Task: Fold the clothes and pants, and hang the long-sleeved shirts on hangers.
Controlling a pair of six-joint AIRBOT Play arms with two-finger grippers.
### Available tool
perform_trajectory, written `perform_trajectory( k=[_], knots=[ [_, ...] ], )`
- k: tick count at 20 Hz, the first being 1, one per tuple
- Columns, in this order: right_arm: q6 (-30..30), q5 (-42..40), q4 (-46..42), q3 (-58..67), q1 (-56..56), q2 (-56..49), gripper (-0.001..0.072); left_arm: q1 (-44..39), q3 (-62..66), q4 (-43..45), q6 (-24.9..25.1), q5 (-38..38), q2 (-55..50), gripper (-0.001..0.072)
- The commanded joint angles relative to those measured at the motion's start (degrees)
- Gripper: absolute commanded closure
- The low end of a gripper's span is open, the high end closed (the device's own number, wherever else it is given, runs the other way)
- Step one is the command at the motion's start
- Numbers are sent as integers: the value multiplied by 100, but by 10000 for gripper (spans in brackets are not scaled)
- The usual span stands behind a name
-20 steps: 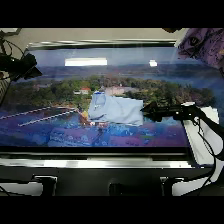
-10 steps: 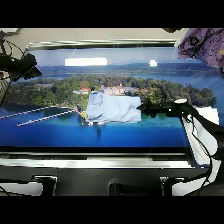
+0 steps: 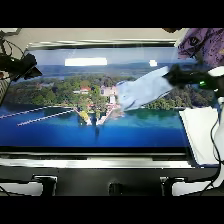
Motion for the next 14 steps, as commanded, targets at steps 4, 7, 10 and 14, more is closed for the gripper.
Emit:
perform_trajectory(
  k=[4, 7, 10, 14],
  knots=[
    [911, -72, -1012, 612, -1113, 466, 685, 4, -2, 0, 0, 0, -2, 688],
    [1432, -48, -1368, 612, -1552, 660, 685, 4, -2, 0, 0, -2, -2, 688],
    [1845, 15, -1668, 612, -1790, 863, 685, 4, -2, -2, 0, -2, -2, 688],
    [2621, 328, -2518, 612, -1818, 1211, 685, 4, -2, -22, 0, -4, -2, 688]
  ],
)
